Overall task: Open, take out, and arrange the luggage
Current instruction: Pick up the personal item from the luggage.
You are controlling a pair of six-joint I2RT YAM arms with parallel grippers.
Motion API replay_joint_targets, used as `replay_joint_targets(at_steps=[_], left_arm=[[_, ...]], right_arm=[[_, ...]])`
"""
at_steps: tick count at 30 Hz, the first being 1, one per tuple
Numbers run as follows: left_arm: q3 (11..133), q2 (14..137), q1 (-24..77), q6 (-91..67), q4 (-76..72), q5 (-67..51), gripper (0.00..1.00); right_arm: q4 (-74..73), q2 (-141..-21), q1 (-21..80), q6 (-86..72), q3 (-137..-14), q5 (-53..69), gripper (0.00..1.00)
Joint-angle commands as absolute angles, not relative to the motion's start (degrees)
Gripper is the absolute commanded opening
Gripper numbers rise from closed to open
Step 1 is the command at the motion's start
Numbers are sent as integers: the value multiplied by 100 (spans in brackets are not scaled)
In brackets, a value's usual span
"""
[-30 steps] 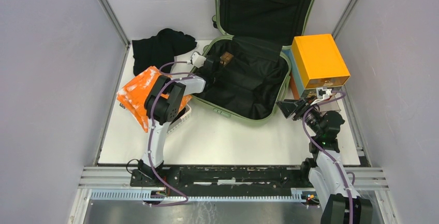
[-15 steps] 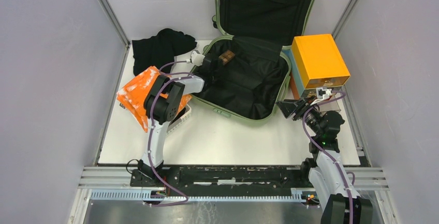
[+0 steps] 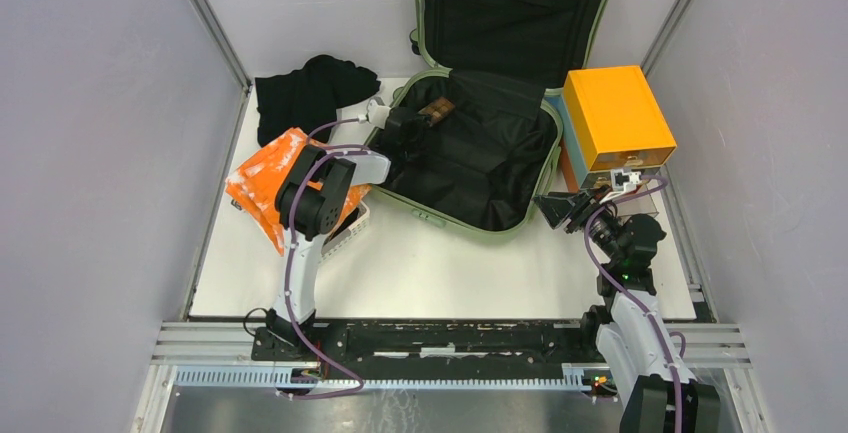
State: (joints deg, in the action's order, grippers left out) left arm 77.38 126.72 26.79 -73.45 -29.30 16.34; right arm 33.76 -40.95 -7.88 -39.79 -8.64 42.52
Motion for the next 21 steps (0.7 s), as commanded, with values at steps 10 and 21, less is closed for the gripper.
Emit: replay_joint_targets(at_steps=[10,21], left_arm=[[8043,12570,2401,-7210,-3165,1556,42],[8074,12426,2395,-6937,-3091,1622,12]], right_arm=[[3718,-4068,-756,-3957,-916,4377,68],[3718,-4085,-747,-3941,-940,4392,67]])
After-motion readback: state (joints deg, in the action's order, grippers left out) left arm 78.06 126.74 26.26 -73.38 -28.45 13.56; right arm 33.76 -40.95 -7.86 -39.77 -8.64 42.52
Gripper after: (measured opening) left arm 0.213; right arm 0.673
